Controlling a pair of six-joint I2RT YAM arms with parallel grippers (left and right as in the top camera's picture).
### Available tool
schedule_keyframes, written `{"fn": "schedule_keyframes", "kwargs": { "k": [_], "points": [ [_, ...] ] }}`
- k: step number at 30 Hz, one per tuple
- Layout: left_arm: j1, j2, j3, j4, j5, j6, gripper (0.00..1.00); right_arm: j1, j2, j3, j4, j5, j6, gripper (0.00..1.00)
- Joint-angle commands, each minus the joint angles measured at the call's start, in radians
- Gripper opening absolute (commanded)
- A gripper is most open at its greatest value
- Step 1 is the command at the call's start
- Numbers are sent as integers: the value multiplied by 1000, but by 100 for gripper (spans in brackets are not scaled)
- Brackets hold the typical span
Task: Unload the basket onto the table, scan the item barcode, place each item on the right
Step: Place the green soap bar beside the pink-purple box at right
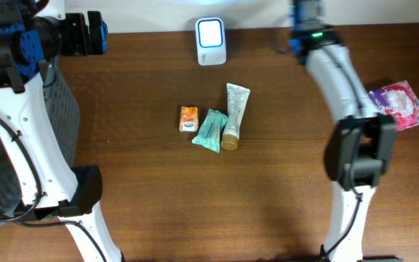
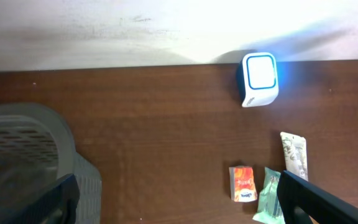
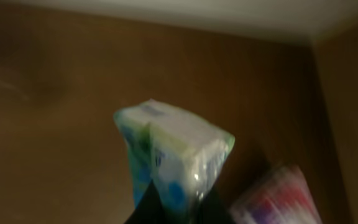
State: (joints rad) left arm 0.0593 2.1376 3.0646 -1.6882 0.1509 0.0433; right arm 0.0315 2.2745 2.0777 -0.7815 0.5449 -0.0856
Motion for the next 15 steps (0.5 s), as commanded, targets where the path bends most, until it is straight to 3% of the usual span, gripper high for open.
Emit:
{"fn": "schedule_keyframes", "kwargs": {
  "k": [1,2,5,6,8,13,15],
  "points": [
    [3,-4,-1,0,10,-6,99,-126,-10,-6,-152,-168,42,11],
    [3,-4,-1,0,10,-6,99,-166,-3,-10,-187,-229,42,39],
    [3,-4,-1,0,10,-6,99,-263,5,-10,-264,-318,43,94],
    [3,-4,-1,0,10,-6,99,-277,5,-9,-282,-366,43,99],
    [3,-4,-1,0,10,-6,99,-280,5,-9,-309,-511,42,99],
    [3,-4,-1,0,10,-6,99,-215,5,-9,-316,-1228,43,99],
    [3,-4,-1,0,10,-6,99,-168,5,-9,-328,-1321,43,99]
  ]
}}
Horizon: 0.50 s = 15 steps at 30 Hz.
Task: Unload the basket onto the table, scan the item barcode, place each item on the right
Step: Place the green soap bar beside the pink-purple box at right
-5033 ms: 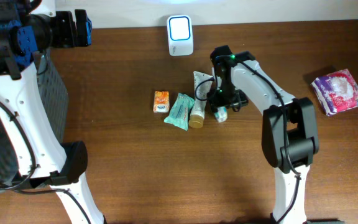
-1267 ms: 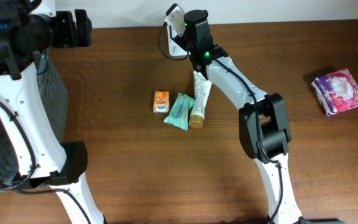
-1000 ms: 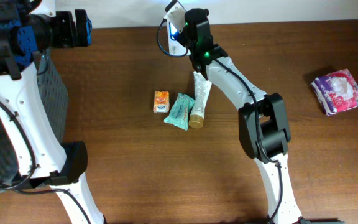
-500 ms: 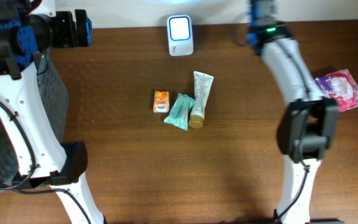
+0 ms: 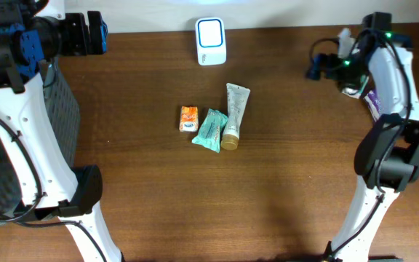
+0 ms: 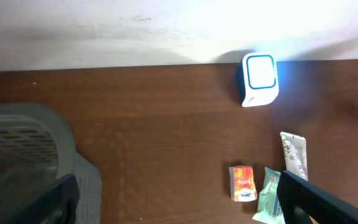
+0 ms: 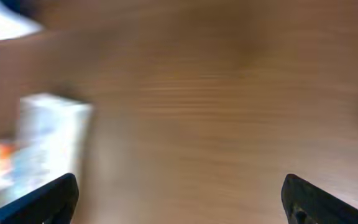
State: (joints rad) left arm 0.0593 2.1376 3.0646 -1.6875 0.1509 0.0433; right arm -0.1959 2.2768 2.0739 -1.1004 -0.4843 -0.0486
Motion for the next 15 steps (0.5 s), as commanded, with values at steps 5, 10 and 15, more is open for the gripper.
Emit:
{"fn": "schedule_keyframes", "kwargs": {
  "k": [5,10,15],
  "points": [
    [3,-4,-1,0,10,-6,99,261,4,-12,-19,-1,11,99],
    [3,-4,-1,0,10,-6,99,441,4,-24,-9,212,185,99],
    [3,-4,-1,0,10,-6,99,505,4,-123,118,237,322,99]
  ]
}}
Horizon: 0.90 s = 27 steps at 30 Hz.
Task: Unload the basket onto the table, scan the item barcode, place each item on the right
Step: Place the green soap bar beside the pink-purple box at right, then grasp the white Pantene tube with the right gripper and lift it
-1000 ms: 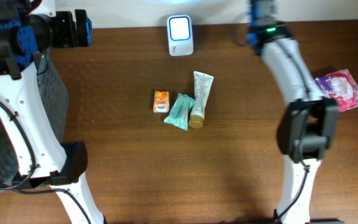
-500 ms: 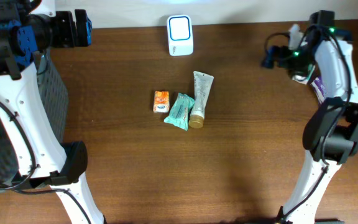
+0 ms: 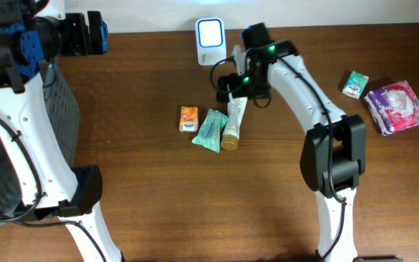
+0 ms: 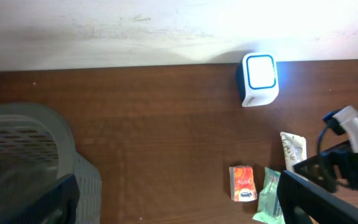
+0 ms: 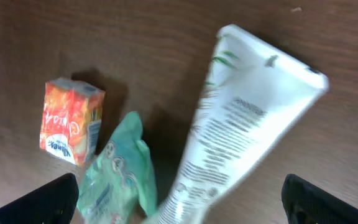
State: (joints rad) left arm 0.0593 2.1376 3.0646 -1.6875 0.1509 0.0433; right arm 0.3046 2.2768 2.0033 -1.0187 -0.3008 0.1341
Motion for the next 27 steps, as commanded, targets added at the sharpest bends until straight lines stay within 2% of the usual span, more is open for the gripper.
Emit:
{"fn": "schedule_keyframes", "kwargs": {
  "k": [1,3,7,9,11,14,16,20,27],
  "points": [
    [3,-4,-1,0,10,-6,99,-4,4,-72,54,55,204,99],
    [3,-4,-1,0,10,-6,99,-51,4,-103,58,33,294,99],
    [3,-4,-1,0,10,-6,99,-123,4,-166,58,-217,214,99],
    [3,-4,-1,0,10,-6,99,-120,4,-205,70,-219,214,98],
    [3,-4,-1,0,10,-6,99,-105,4,-255,109,-220,214,87],
    [3,-4,-1,0,10,-6,99,-76,4,-277,153,-223,214,82],
    [3,-4,-1,0,10,-6,99,-76,2,-269,153,-224,215,75],
    [3,-4,-1,0,10,-6,99,-87,-25,-245,130,-259,218,75],
    [3,-4,-1,0,10,-6,99,-38,19,-246,226,-271,211,75]
  ]
}}
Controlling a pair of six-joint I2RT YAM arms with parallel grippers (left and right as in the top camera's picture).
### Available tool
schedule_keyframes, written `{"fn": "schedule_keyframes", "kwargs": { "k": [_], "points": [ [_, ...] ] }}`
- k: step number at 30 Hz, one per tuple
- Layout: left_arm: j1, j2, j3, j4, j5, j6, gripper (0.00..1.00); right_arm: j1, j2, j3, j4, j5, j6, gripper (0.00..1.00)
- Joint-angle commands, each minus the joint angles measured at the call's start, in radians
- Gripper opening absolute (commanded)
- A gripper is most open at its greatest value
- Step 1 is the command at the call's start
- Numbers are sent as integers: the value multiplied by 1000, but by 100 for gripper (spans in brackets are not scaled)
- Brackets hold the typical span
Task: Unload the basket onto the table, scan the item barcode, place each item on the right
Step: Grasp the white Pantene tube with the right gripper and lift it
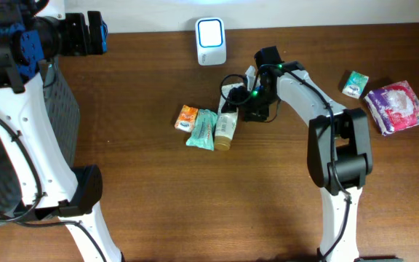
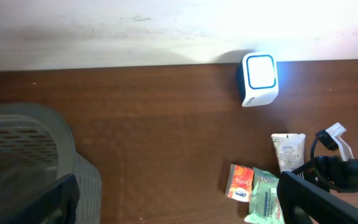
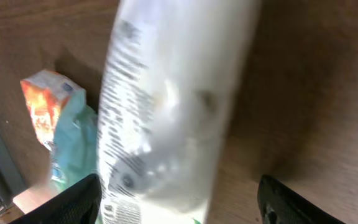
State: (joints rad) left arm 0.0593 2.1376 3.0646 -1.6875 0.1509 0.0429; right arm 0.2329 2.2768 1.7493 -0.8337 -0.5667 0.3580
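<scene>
A white tube (image 1: 228,116) with a gold cap lies mid-table beside a teal packet (image 1: 202,129) and an orange packet (image 1: 187,118). The white scanner (image 1: 211,41) glows blue at the back edge. My right gripper (image 1: 252,104) is low at the tube's right side. In the right wrist view the blurred tube (image 3: 166,106) fills the space between the open fingers (image 3: 73,200) of the right gripper (image 3: 179,205). My left gripper (image 2: 179,211) is open, high at the back left, looking down on the scanner (image 2: 260,73) and tube (image 2: 288,149).
A grey mesh basket (image 1: 58,109) stands at the left edge, also in the left wrist view (image 2: 23,149). A small green-white pack (image 1: 353,84) and a pink package (image 1: 397,105) lie at the far right.
My right gripper has come down from above the tube's flat end to table level beside the tube. The tube and both packets have shifted slightly left and turned. The left arm has not moved.
My right gripper first held a green-white pack at the back right. Then it was open near the pink package, and the pack lay there afterwards. It then stood open over the tube, and now it is down around it.
</scene>
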Motion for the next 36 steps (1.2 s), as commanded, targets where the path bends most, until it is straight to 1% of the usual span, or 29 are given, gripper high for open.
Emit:
{"fn": "schedule_keyframes", "kwargs": {
  "k": [1,2,5,7,8,9,10,14,19,21,22,23,25,26,36],
  "points": [
    [3,-4,-1,0,10,-5,99,38,32,8,56,-5,-10,75],
    [3,-4,-1,0,10,-5,99,41,48,8,71,-6,-9,73],
    [3,-4,-1,0,10,-5,99,41,71,8,83,-9,-10,37],
    [3,-4,-1,0,10,-5,99,41,69,9,85,-32,-10,26],
    [3,-4,-1,0,10,-5,99,40,67,9,88,-57,-10,16],
    [3,-4,-1,0,10,-5,99,40,64,11,90,-77,-10,9],
    [3,-4,-1,0,10,-5,99,39,56,17,90,-109,-11,4],
    [3,-4,-1,0,10,-5,99,34,-16,90,90,-275,-41,4],
    [3,-4,-1,0,10,-5,99,34,-165,173,90,-292,-40,4],
    [3,-4,-1,0,10,-5,99,34,-203,176,91,-303,-41,4],
    [3,-4,-1,0,10,-5,99,34,-226,176,92,-340,-75,4],
    [3,-4,-1,0,10,-5,99,34,-245,176,103,-425,-129,4],
    [3,-4,-1,0,10,-5,99,33,-255,176,150,-577,-163,4],
    [3,-4,-1,0,10,-5,99,33,-255,176,169,-593,-135,4],
    [3,-4,-1,0,10,-5,99,34,-255,176,171,-573,-132,4]
  ]
}}
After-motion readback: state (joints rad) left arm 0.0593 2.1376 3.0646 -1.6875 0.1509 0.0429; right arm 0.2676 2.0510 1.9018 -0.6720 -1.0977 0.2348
